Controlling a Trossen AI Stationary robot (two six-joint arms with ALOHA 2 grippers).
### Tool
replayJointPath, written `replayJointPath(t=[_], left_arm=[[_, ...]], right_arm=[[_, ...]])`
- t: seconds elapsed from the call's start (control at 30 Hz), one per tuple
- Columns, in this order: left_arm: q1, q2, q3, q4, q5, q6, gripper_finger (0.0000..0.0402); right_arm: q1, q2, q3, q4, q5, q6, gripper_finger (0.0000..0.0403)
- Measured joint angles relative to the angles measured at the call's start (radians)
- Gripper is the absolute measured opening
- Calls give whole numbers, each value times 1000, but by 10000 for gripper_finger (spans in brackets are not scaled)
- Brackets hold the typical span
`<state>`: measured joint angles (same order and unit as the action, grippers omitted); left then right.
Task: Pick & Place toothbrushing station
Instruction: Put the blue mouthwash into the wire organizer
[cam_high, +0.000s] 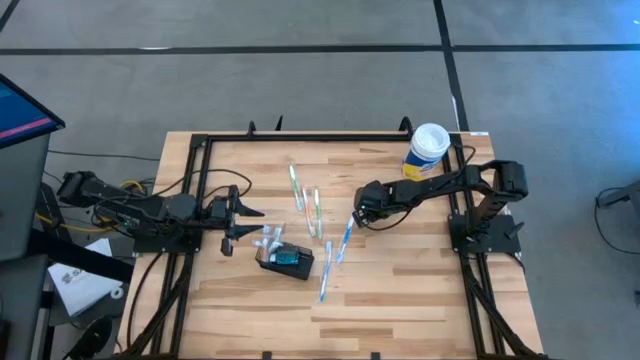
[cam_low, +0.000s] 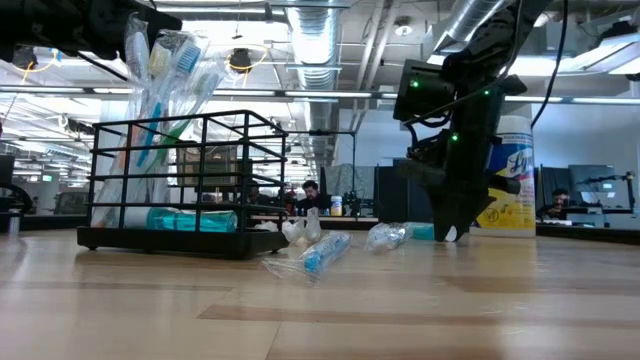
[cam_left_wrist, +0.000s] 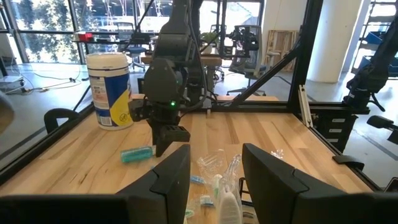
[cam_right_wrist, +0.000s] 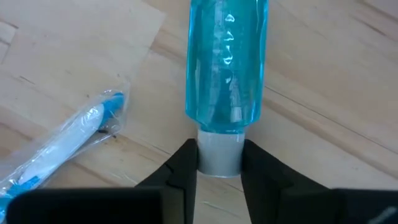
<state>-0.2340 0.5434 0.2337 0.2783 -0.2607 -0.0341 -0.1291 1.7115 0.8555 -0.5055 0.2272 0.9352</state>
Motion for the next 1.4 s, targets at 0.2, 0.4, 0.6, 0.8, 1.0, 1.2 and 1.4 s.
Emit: replayJointPath(t=[0.2, 0.4, 0.6, 0.8, 1.0, 1.2, 1.4], left_arm=[[0, 0, 0, 0, 0, 0, 140], [0, 0, 0, 11, 0, 0, 140], [0, 0, 0, 16, -29, 2, 140], [0, 0, 0, 21, -74, 35, 140], [-1, 0, 21, 43, -148, 114, 140], [-3, 4, 100, 46, -233, 245, 140], [-3, 79, 160, 44, -328, 345, 140]], right_arm=[[-3, 0, 0, -2, -2, -24, 85], [-4, 6, 48, -86, -10, -65, 85], [-6, 5, 151, -231, -12, -138, 85], [-5, 5, 270, -393, -15, -206, 85], [-3, 4, 415, -515, -15, -263, 85], [0, 3, 547, -584, -14, -292, 84], [19, 2, 658, -619, -23, -332, 84]])
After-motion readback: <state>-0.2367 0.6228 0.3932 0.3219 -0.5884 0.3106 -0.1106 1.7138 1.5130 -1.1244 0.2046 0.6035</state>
